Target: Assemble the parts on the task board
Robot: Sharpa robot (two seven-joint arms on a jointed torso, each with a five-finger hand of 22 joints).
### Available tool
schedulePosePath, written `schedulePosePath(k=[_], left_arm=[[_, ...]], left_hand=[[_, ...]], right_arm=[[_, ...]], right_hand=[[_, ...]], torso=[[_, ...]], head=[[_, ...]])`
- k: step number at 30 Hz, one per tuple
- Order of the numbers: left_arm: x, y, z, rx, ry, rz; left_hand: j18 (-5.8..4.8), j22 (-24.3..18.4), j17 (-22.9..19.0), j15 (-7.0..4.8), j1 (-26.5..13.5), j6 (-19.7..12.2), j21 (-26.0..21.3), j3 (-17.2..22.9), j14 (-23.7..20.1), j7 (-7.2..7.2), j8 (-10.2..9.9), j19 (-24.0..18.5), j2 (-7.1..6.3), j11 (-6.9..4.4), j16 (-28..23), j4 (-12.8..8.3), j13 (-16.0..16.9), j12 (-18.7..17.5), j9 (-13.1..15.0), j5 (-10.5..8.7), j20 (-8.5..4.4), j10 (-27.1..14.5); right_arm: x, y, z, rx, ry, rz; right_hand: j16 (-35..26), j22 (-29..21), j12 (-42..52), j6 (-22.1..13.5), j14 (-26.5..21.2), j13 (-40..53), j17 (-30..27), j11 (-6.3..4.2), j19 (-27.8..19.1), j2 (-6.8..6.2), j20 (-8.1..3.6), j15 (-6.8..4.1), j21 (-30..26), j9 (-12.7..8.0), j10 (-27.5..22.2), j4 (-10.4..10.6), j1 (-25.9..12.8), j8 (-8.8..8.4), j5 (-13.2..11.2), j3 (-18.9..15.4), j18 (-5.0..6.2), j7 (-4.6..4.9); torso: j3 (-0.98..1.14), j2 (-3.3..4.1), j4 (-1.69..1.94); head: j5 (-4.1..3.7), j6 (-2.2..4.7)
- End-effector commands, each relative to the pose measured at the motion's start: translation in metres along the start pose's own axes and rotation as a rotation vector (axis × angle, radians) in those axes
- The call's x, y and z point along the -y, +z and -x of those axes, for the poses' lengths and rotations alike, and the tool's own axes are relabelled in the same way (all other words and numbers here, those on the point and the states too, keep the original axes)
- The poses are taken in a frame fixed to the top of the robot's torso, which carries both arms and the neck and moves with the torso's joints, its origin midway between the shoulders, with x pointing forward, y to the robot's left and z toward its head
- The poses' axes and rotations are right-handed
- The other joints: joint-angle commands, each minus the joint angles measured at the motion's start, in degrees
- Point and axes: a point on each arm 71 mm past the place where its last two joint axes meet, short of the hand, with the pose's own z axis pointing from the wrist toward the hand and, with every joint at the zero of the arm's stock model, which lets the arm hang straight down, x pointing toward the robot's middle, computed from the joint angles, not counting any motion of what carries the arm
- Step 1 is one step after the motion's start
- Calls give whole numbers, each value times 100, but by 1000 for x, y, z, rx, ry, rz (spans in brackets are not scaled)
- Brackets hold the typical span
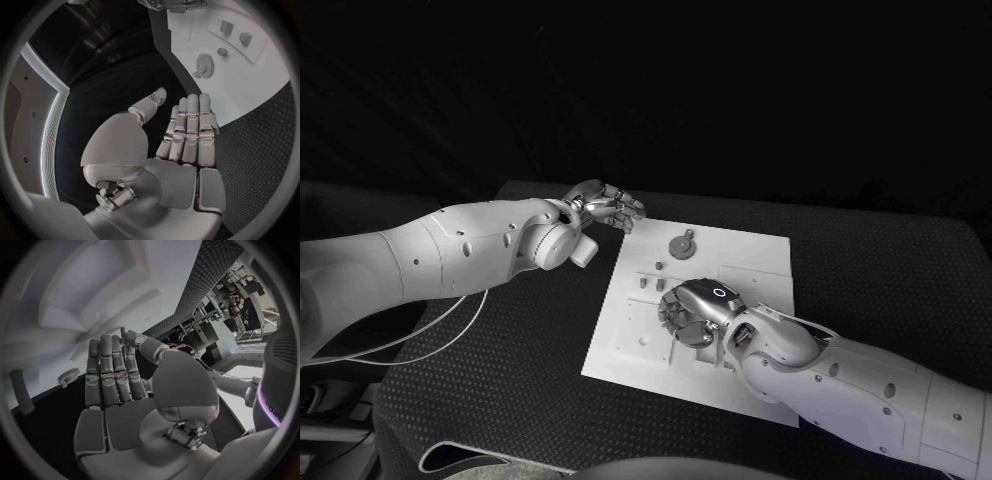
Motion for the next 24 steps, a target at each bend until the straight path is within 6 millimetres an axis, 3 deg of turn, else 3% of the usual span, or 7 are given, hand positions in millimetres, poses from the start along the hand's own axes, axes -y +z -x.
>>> schedulePosePath(k=[1,24], left_arm=[[2,0,-2,-10,1,-15],[3,1,-2,-11,1,-14]], left_hand=[[92,-8,10,37,54,-43,-35,0,22,-3,1,24,-12,9,-36,6,-6,9,-6,27,-1,-53],[91,-10,18,38,53,-50,-35,0,24,0,4,23,-11,12,-44,9,-8,9,-6,27,0,-60]], right_arm=[[1,0,-1,-8,11,5],[-1,2,-3,-26,13,7]], right_hand=[[-1,115,25,9,33,-3,-10,-44,31,49,-16,10,4,8,74,7,-4,-31,20,38,32,5],[-5,115,24,4,28,-10,-16,-41,24,57,-14,13,-2,13,69,7,-10,-40,20,36,32,8]], torso=[[-2,-1,-1],[2,0,-1]], head=[[4,-3],[39,-49]])
